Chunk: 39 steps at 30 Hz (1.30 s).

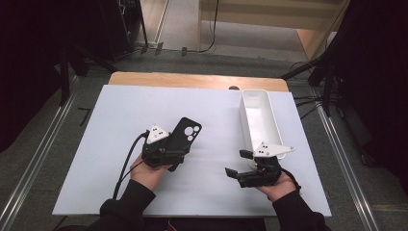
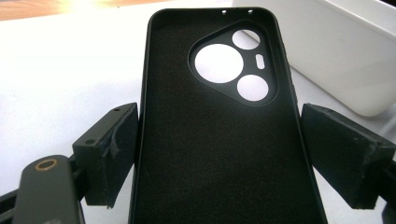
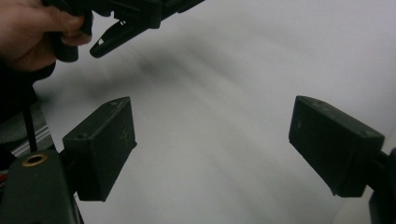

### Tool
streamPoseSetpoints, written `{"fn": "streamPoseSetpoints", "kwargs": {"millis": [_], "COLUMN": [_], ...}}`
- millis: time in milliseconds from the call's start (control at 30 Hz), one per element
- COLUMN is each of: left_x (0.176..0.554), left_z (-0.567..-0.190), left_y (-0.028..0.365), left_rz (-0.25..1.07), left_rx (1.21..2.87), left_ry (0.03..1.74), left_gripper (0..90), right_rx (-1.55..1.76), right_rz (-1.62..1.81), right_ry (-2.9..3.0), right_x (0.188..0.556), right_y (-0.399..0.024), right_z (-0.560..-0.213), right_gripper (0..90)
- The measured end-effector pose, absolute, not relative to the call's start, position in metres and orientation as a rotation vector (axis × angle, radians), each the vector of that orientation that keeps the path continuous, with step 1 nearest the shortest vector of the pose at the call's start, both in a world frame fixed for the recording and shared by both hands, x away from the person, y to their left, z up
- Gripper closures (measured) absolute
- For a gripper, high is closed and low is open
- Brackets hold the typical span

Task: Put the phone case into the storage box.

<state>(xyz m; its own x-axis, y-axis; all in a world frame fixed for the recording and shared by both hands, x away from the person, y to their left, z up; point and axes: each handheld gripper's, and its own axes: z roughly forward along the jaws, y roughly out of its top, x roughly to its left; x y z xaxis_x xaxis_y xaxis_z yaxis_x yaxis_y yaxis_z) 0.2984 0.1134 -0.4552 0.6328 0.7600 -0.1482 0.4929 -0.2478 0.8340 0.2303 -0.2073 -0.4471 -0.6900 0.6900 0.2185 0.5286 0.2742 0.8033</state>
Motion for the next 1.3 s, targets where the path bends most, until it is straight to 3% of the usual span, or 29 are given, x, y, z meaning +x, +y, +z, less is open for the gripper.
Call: {"fn": "streamPoseSetpoints", "kwargs": {"millis": [1300], "left_x": [0.293], "left_z": [-0.462], "left_y": [0.105], "left_rz": [0.422], "left_rx": [1.82], "left_ry": [1.011], "left_gripper": [13.7], "right_rx": [1.265], "right_rz": [1.459], "right_ry": [2.338], "right_x": [0.291], "right_y": [-0.167], "right_z": [-0.415], "right_gripper": [13.5]}}
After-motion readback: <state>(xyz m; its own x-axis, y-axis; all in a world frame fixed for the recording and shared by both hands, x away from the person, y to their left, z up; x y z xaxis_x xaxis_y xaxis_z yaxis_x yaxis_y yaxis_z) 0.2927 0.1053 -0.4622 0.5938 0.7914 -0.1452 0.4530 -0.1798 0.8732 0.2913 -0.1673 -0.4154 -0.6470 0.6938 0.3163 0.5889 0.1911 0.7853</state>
